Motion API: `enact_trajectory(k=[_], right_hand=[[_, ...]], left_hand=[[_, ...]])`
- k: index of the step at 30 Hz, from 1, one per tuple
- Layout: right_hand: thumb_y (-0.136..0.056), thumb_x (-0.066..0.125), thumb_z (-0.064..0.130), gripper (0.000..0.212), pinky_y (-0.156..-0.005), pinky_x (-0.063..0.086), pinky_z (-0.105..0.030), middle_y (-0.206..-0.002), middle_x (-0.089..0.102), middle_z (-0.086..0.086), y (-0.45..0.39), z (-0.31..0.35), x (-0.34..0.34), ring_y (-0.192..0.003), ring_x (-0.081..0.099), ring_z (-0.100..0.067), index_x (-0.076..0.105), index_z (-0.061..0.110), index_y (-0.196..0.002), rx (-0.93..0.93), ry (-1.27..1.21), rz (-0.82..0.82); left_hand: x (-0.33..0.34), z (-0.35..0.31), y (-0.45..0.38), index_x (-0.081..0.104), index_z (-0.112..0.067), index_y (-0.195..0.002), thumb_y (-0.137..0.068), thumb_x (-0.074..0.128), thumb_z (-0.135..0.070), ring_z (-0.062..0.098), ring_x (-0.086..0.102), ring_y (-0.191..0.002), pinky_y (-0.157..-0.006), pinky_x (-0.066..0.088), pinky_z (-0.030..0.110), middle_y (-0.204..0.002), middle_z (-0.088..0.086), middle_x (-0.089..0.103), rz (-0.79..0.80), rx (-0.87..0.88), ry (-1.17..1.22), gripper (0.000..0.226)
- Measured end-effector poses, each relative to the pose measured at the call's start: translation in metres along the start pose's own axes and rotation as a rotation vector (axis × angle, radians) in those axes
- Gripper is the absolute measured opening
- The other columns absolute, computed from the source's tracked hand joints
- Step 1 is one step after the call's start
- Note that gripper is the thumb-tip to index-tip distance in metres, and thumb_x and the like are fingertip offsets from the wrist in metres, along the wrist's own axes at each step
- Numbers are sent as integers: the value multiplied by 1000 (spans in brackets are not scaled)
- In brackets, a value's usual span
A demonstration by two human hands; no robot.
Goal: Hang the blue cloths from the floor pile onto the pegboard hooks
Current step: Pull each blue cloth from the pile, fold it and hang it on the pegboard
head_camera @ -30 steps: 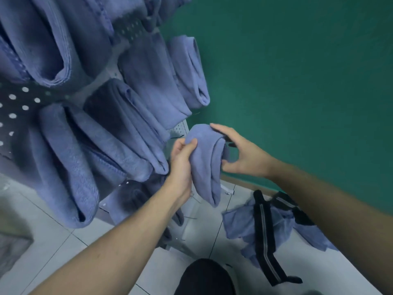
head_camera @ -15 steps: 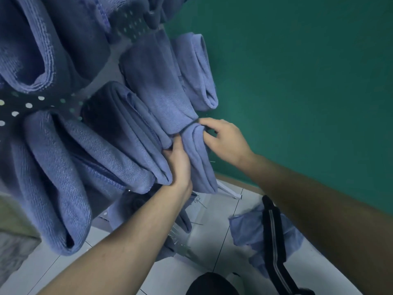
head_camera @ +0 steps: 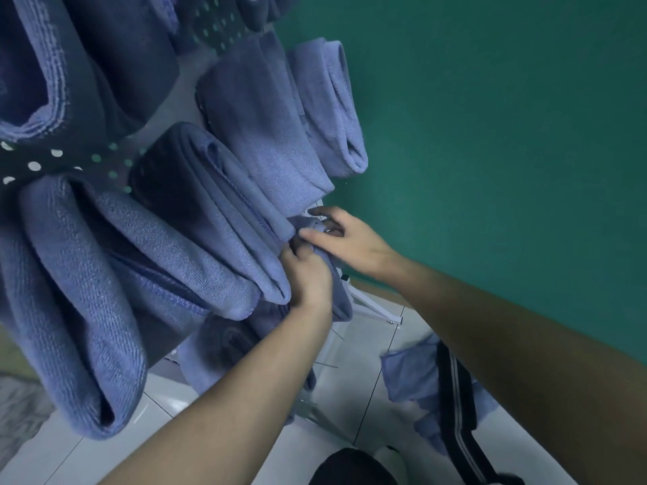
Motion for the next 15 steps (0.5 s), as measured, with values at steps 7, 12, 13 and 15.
enact_trajectory(k=[7, 12, 13, 15], right_hand=[[-75, 84, 43, 39, -92, 51, -39, -101, 69, 1, 1, -14, 5, -91, 62, -14, 59, 23, -97, -11, 146, -61], [-70, 80, 46, 45, -84, 58, -48, -90, 76, -2, 5, -24, 12, -76, 68, -17, 44, 46, -97, 16, 10, 25], [-76, 80, 42, 50, -82, 57, -43, -88, 75, 0, 7, -23, 11, -73, 67, -16, 43, 45, -109, 36, 33, 45], [-86, 77, 33, 45, -75, 49, -34, -78, 69, 0, 12, -26, 8, -67, 59, -15, 52, 26, -122, 68, 40, 97]], left_hand=[[-3, 46, 26, 16, -13, -159, -92, 42, -12, 7, 6, -152, -125, 3, 25, -168, 1, 7, 167, 177, -181, 72], [-6, 48, 34, 8, -25, -160, -83, 43, -21, 12, 11, -154, -125, 16, 41, -168, -4, 7, 280, 97, -123, 85], [-6, 47, 32, 9, -24, -160, -78, 42, -22, 11, 9, -154, -126, 15, 39, -168, -4, 5, 274, 71, -102, 88], [-8, 43, 32, 7, -25, -161, -73, 41, -24, 7, 5, -153, -126, 11, 35, -168, -7, 0, 287, 8, -70, 94]])
Point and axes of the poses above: each hand's wrist, its own y-axis away from the middle knuckle, its own x-axis out of the palm, z = x × y, the point moved 2 cm from there along -y, towards the middle knuckle
